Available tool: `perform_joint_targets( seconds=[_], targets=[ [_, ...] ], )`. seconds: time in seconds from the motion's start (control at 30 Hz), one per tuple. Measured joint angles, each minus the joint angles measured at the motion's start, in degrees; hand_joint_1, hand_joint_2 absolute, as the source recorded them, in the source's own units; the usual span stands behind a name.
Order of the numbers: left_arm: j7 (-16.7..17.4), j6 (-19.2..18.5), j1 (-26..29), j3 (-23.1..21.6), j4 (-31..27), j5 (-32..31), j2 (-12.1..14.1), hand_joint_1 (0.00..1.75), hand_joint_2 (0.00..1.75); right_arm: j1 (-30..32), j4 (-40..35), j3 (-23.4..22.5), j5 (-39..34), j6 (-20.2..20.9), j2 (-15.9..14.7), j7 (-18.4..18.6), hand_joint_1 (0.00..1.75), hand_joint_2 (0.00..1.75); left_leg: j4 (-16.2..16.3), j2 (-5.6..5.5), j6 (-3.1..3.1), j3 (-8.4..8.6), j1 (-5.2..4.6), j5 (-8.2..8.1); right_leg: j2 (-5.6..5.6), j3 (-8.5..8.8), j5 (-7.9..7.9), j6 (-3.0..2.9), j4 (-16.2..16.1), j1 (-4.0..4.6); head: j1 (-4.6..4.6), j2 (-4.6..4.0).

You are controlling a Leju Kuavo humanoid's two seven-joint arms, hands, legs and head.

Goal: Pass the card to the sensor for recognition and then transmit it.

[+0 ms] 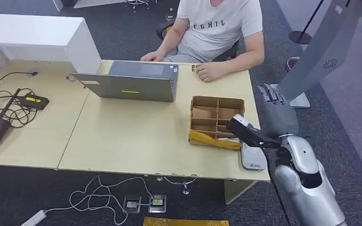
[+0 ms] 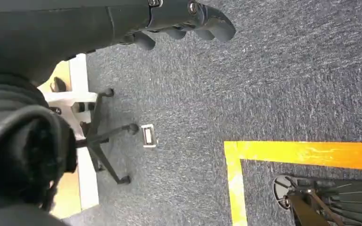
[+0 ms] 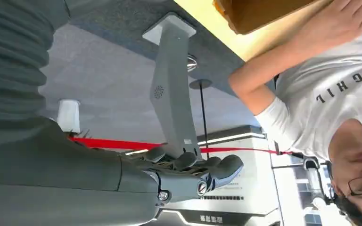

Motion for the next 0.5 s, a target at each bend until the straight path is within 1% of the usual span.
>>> perform_joint_targets(
  seconds=[0.2,0.37,0.5],
  targets=[
    [0.00,0.00,0.00,0.00,0.00,0.28,-0.02,0.00,0.00,-0.21,0.00,0.02,-0.20,0.28,0.00,-0.09,0.00,1.75,0.00,0.00,0.00,0.00,0.00,0.00,0.00,-0.01,0.00,0.00,0.00,0.00,0.00,0.00],
    [0.00,-0.09,-0.01,0.00,0.00,0.33,-0.02,0.00,0.00,-0.08,0.00,0.35,0.20,1.33,0.13,-0.09,0.00,1.75,-0.01,0.00,0.00,-0.02,0.00,0.00,0.00,-0.01,0.00,0.00,0.00,0.00,0.00,0.00],
    [0.00,-0.09,-0.04,0.00,0.00,0.33,-0.02,0.00,0.00,0.20,0.37,1.05,0.92,1.14,0.70,-0.07,0.00,1.75,-0.01,0.00,0.00,-0.02,0.01,0.00,0.00,-0.01,0.00,0.00,0.01,0.01,0.00,0.00]
  ],
)
